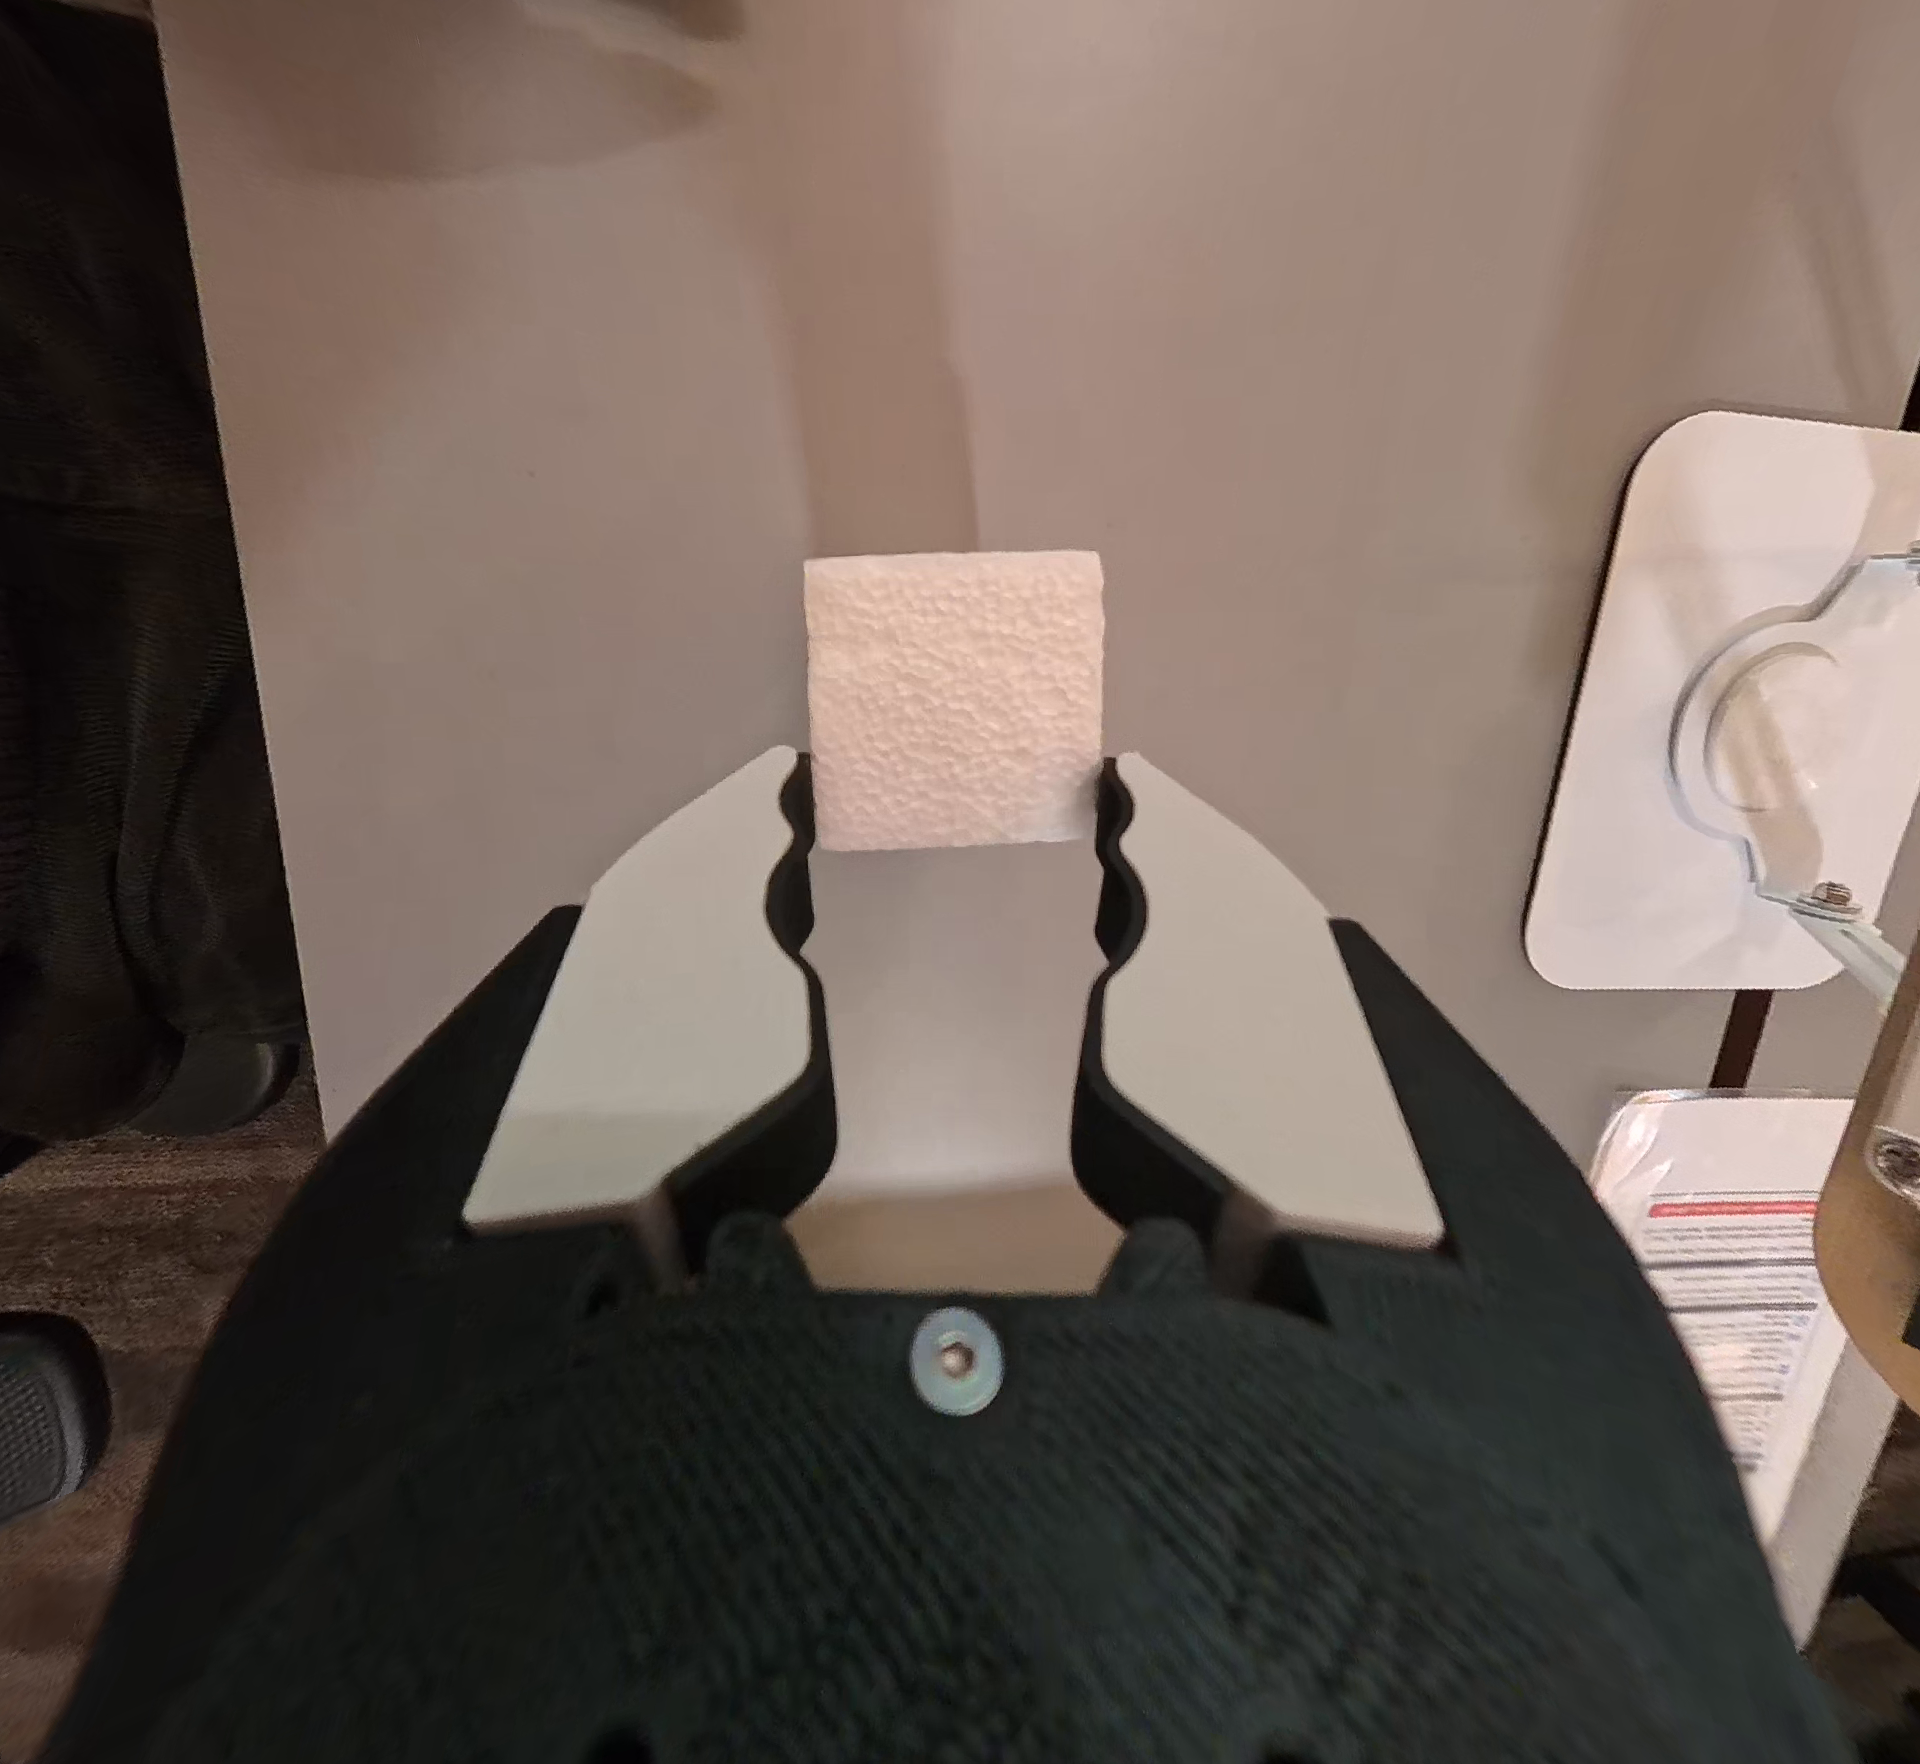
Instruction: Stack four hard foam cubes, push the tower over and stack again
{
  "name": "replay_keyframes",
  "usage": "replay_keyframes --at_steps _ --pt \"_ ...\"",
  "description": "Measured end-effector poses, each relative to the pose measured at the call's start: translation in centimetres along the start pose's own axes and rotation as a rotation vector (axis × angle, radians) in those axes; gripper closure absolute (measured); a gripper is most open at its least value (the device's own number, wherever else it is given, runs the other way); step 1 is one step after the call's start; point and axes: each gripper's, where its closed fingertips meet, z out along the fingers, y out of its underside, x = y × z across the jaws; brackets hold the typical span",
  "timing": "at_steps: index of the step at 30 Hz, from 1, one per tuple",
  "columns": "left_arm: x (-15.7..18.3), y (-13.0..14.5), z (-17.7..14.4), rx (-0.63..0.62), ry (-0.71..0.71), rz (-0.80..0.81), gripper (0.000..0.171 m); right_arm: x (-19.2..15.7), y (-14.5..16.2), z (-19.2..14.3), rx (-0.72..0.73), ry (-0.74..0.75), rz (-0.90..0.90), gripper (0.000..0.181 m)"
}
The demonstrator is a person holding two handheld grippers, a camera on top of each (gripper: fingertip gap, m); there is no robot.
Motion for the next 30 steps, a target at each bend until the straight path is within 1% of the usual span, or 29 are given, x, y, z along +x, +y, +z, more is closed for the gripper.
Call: replay_keyframes --at_steps 3,15,20,23,25,27,30 --pt "0.0 0.0 0.0 -0.002 0.001 0.001 0.159 -0.1 -0.2 -0.1 0.016 -0.009 0.010 0.128" --pt "0.0 0.0 0.0 -0.003 0.002 0.000 0.159 0.1 0.3 0.5 -0.003 -0.007 0.028 0.127" --pt "0.0 0.0 0.0 -0.003 0.002 0.000 0.159 0.1 0.6 1.0 -0.020 0.005 0.030 0.112" --pt "0.0 0.0 0.0 -0.003 0.002 0.000 0.159 0.2 0.4 0.9 0.000 0.012 0.040 0.108" --pt "0.0 0.0 0.0 -0.003 0.002 0.000 0.159 0.4 0.1 0.4 0.032 0.029 0.045 0.107" --pt "0.0 0.0 0.0 -0.002 0.003 -0.001 0.159 0.6 -0.6 -0.4 0.101 0.063 0.054 0.107" --pt "0.0 0.0 0.0 0.002 0.000 -0.001 0.159 0.5 -2.4 -2.3 0.305 0.140 0.081 0.106"
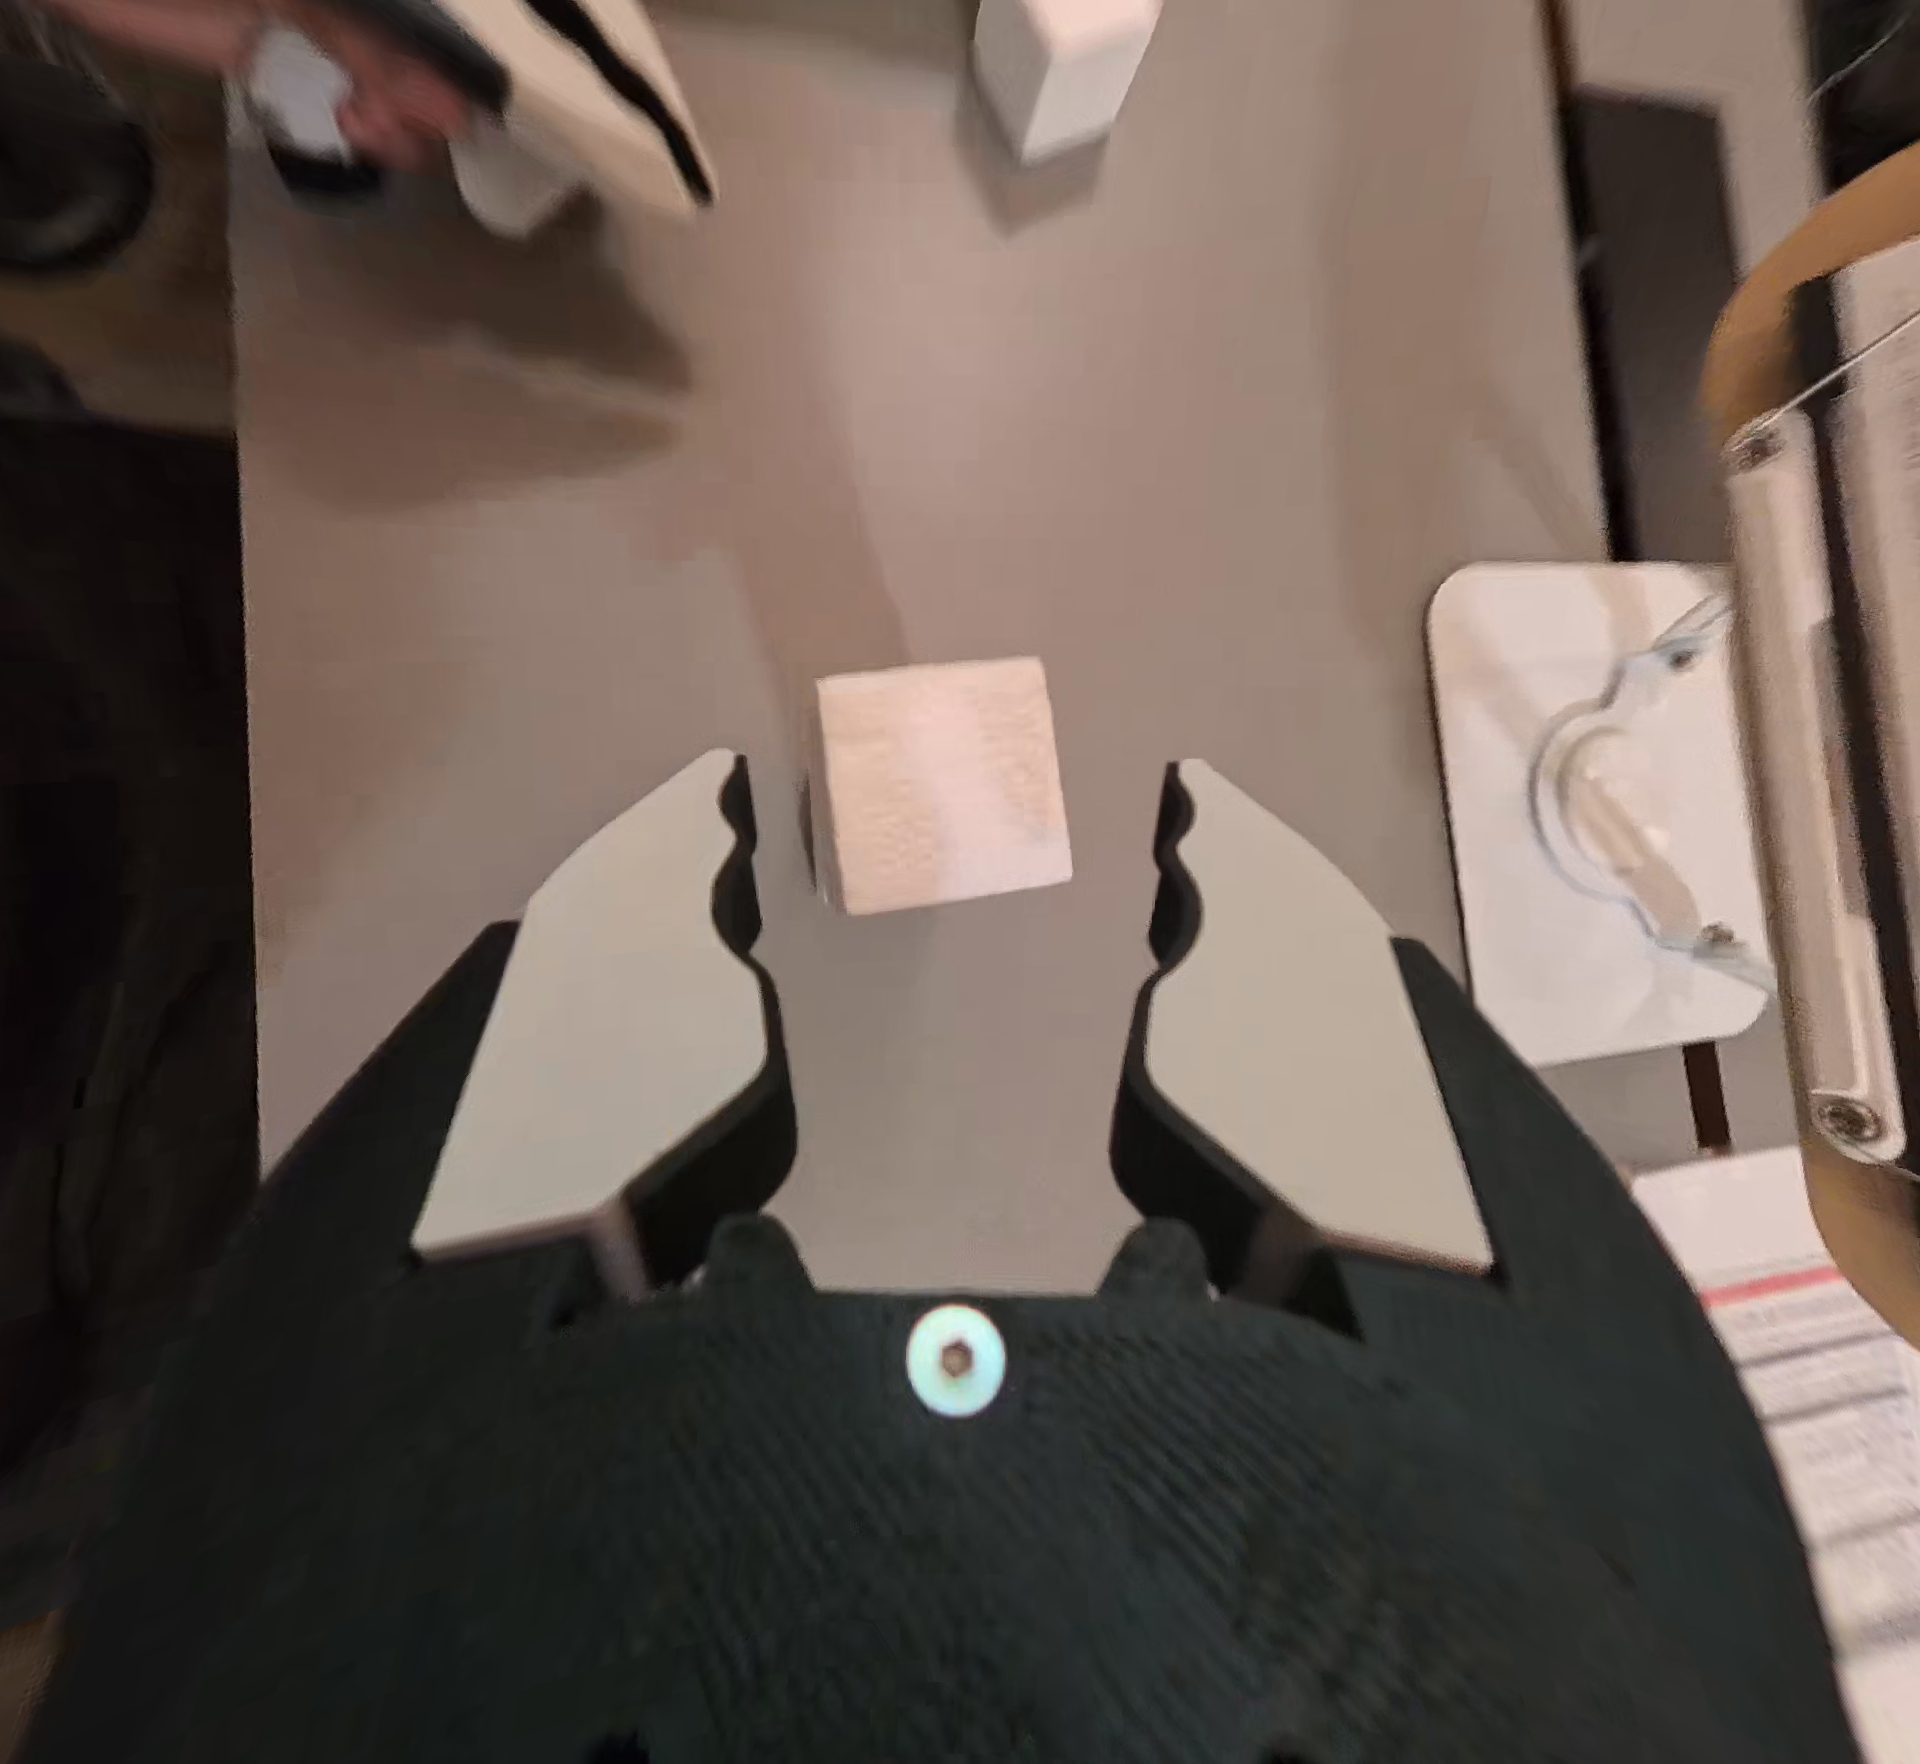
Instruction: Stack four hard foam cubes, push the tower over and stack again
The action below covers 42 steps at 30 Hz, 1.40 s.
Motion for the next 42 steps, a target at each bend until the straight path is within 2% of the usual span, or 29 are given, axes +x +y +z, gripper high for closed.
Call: replay_keyframes --at_steps 3,7,10,12,14,18,20,22,24,27,32,33,35,36,42 --pt "-0.1 -0.1 -0.1 0.006 -0.005 0.003 0.159 -1.1 -0.5 -1.7 0.259 0.063 0.056 0.105" --pt "-0.4 -0.3 -0.1 0.022 -0.026 0.003 0.159 -2.2 2.9 -2.9 0.572 0.132 0.260 0.113" --pt "-0.5 -0.6 -0.2 0.035 -0.043 0.006 0.157 -3.7 5.2 -2.4 0.654 0.123 0.385 0.112" --pt "-0.8 -0.8 -0.4 0.042 -0.067 0.010 0.155 -5.2 4.7 -2.6 0.785 0.110 0.457 0.111" --pt "-1.4 -1.1 -0.6 0.060 -0.115 0.018 0.150 -7.0 3.6 -1.8 0.825 0.093 0.478 0.111" --pt "-4.6 -1.7 -1.7 0.081 -0.324 0.042 0.127 -11.6 -1.1 2.8 0.732 0.090 0.359 0.108" --pt "-5.9 -2.2 -2.5 0.103 -0.394 0.029 0.125 -12.6 -3.5 5.7 0.691 0.142 0.346 0.109" --pt "-6.7 -2.7 -3.3 0.137 -0.423 -0.002 0.125 -12.6 -6.1 8.4 0.694 0.173 0.367 0.100" --pt "-7.5 -3.1 -4.1 0.168 -0.456 -0.031 0.125 -11.2 -8.3 11.5 0.659 0.222 0.404 0.090" --pt "-8.8 -3.8 -5.3 0.219 -0.518 -0.048 0.125 -6.4 -10.5 15.9 0.585 0.351 0.523 0.084" --pt "-9.7 -4.9 -6.3 0.277 -0.574 -0.040 0.125 0.7 -13.1 23.3 0.474 0.358 0.703 0.084" --pt "-9.7 -5.3 -6.5 0.295 -0.584 -0.025 0.125 1.7 -13.4 24.5 0.445 0.351 0.703 0.089" --pt "-9.5 -6.0 -6.8 0.336 -0.597 0.005 0.126 3.1 -14.5 26.6 0.426 0.336 0.676 0.106" --pt "-9.3 -6.3 -6.8 0.354 -0.589 0.016 0.126 3.6 -15.0 27.4 0.422 0.331 0.651 0.108" --pt "-8.7 -6.4 -6.4 0.365 -0.548 0.017 0.124 4.6 -16.1 31.0 0.274 0.336 0.600 0.103"
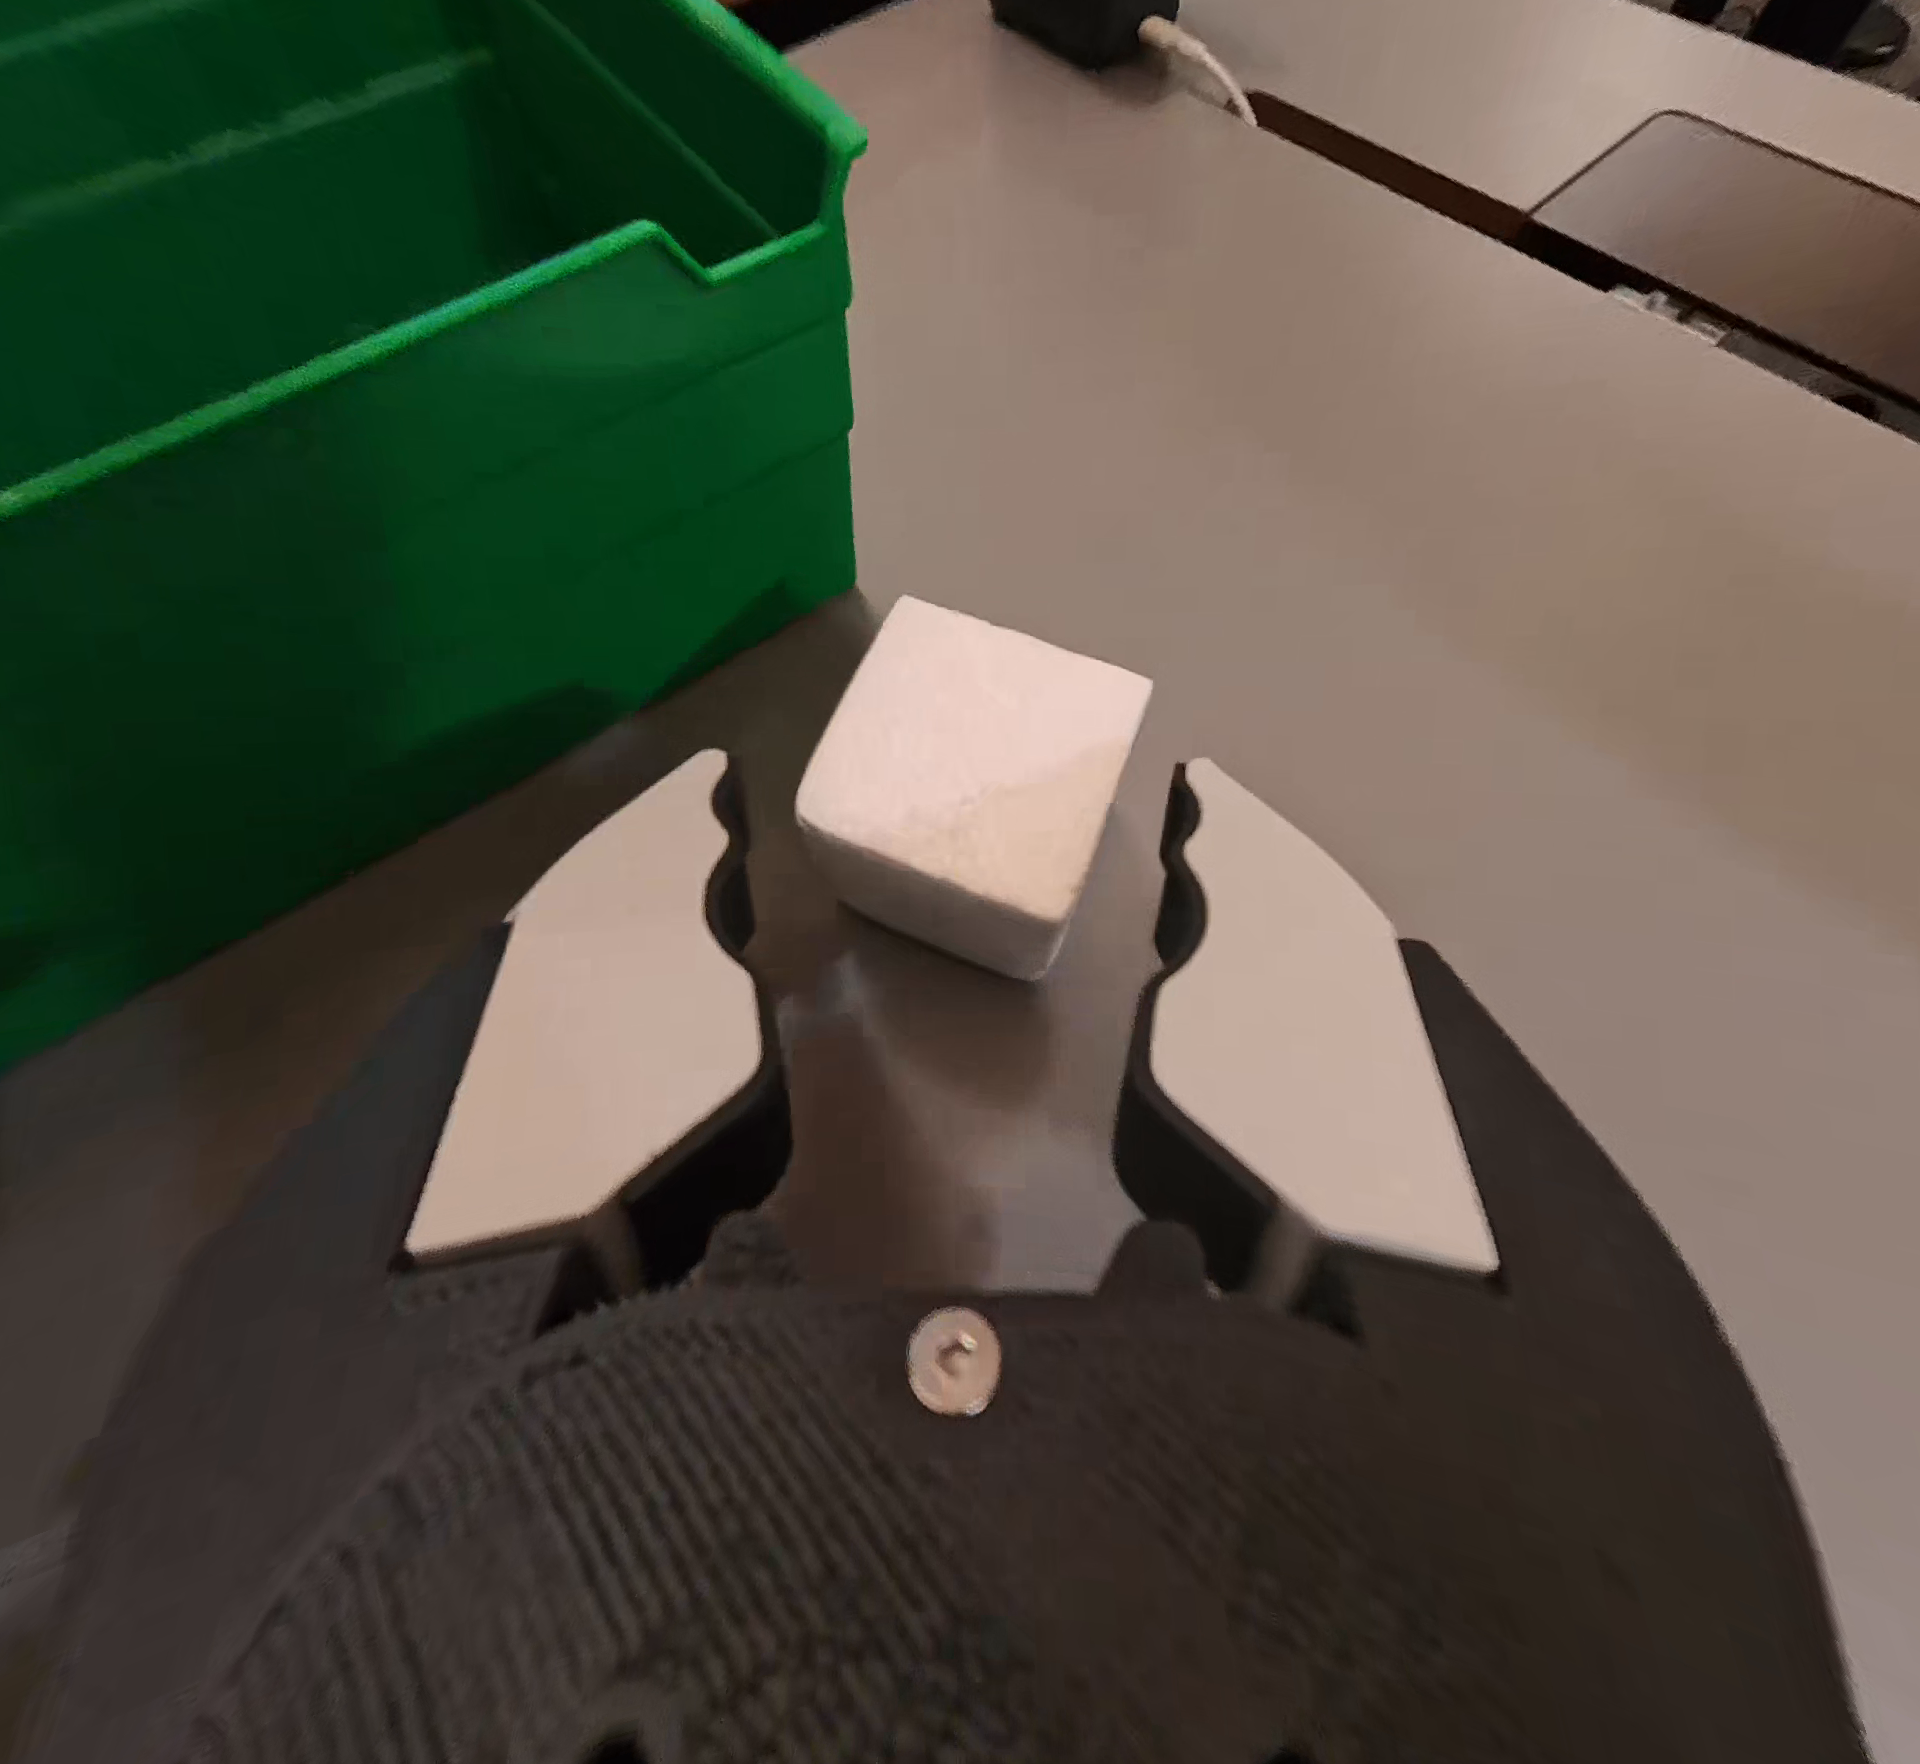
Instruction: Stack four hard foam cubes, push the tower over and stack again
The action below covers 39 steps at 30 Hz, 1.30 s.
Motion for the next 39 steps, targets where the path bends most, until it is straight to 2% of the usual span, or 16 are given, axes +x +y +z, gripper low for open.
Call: replay_keyframes --at_steps 3,7,10,12,15,18,21,24,26,29,34,36,39 --pt "0.1 -0.1 0.0 0.003 0.011 -0.002 0.124 0.5 0.1 0.0 -0.007 0.032 0.017 0.122" --pt "0.2 -0.2 -0.2 0.017 0.017 -0.003 0.124 -0.7 -0.8 -3.4 0.115 -0.079 0.102 0.122" --pt "-0.1 -0.5 -0.3 0.035 -0.006 -0.018 0.122 -1.8 -2.3 -9.0 0.235 -0.147 0.080 0.122" --pt "-0.3 -0.7 -0.4 0.048 -0.019 -0.029 0.121 -3.1 -2.2 -13.4 0.261 -0.201 0.016 0.122" --pt "-0.4 -0.8 -0.5 0.059 -0.009 -0.052 0.122 -4.9 -0.3 -19.7 0.246 -0.276 -0.080 0.122" --pt "0.6 0.9 0.1 -0.031 0.033 -0.026 0.122 -5.1 3.5 -24.5 0.218 -0.276 -0.180 0.122" --pt "2.2 2.8 0.6 -0.127 0.094 0.029 0.123 -2.4 8.1 -28.0 0.184 -0.193 -0.253 0.122" --pt "4.2 3.8 0.2 -0.168 0.168 0.089 0.125 3.0 12.1 -31.2 0.129 -0.040 -0.298 0.122" --pt "5.2 4.1 0.0 -0.172 0.191 0.142 0.127 6.8 14.5 -33.1 0.038 0.038 -0.315 0.122" --pt "6.4 4.9 -0.3 -0.198 0.210 0.195 0.130 11.7 17.2 -35.6 -0.013 0.158 -0.279 0.122" --pt "11.3 6.4 -2.0 -0.316 0.370 -0.061 0.128 13.7 19.5 -35.4 -0.060 0.109 -0.162 0.122" --pt "13.1 6.8 -2.5 -0.321 0.394 -0.055 0.128 13.9 20.0 -34.9 -0.075 0.086 -0.132 0.122" --pt "14.4 6.7 -2.5 -0.305 0.357 0.055 0.125 14.1 20.0 -34.8 -0.065 0.078 -0.097 0.122"
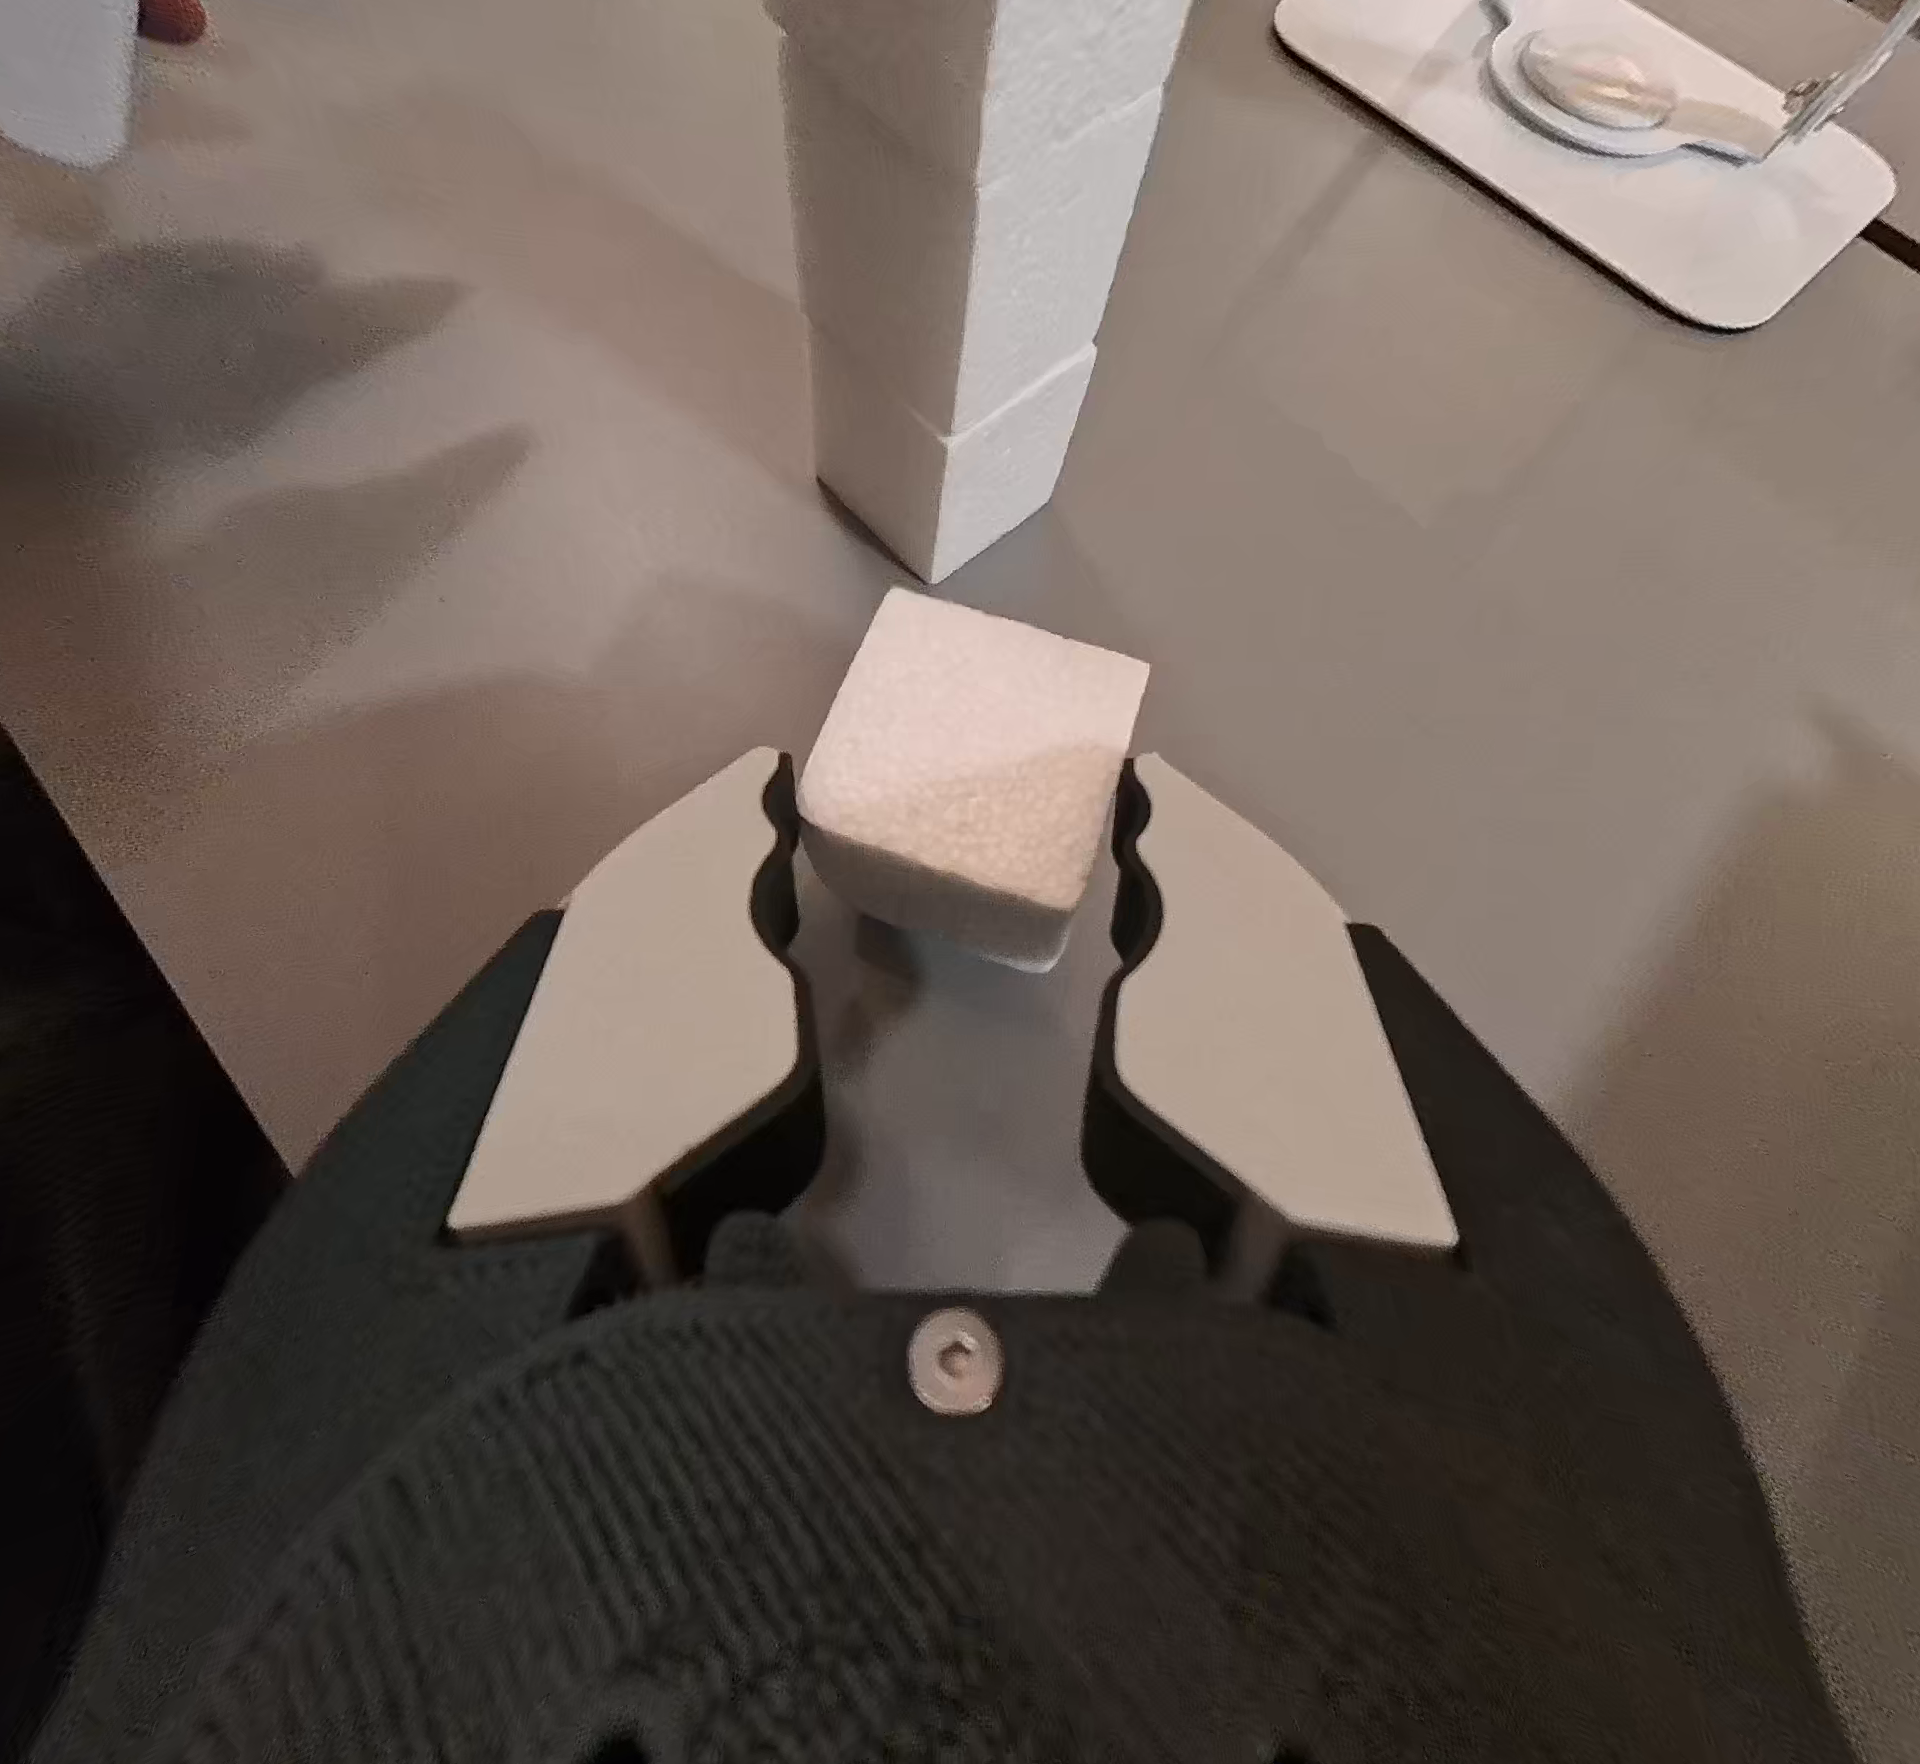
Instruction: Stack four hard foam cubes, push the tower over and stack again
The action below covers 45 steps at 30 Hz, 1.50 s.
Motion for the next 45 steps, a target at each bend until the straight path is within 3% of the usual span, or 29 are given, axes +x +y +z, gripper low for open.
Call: replay_keyframes --at_steps 5,13,19,28,39,45 --pt "1.3 0.0 0.1 0.021 0.046 -0.045 0.127 0.7 -0.2 -0.4 0.023 0.016 0.078 0.117" --pt "0.0 -0.3 0.9 0.016 0.061 -0.010 0.134 1.8 0.2 -2.4 0.064 0.100 0.089 0.106" --pt "3.9 0.7 2.0 -0.049 0.233 -0.014 0.134 2.6 0.8 -3.8 0.084 0.143 0.099 0.104" --pt "5.9 1.3 2.9 -0.052 0.236 0.236 0.137 3.0 1.5 -3.8 0.044 0.191 0.040 0.103" --pt "4.3 1.3 1.7 -0.048 0.226 0.125 0.137 2.0 0.8 -2.6 0.022 0.162 -0.017 0.102" --pt "4.4 1.6 1.4 -0.045 0.211 0.182 0.137 1.4 0.3 -2.1 0.024 0.141 -0.029 0.100"
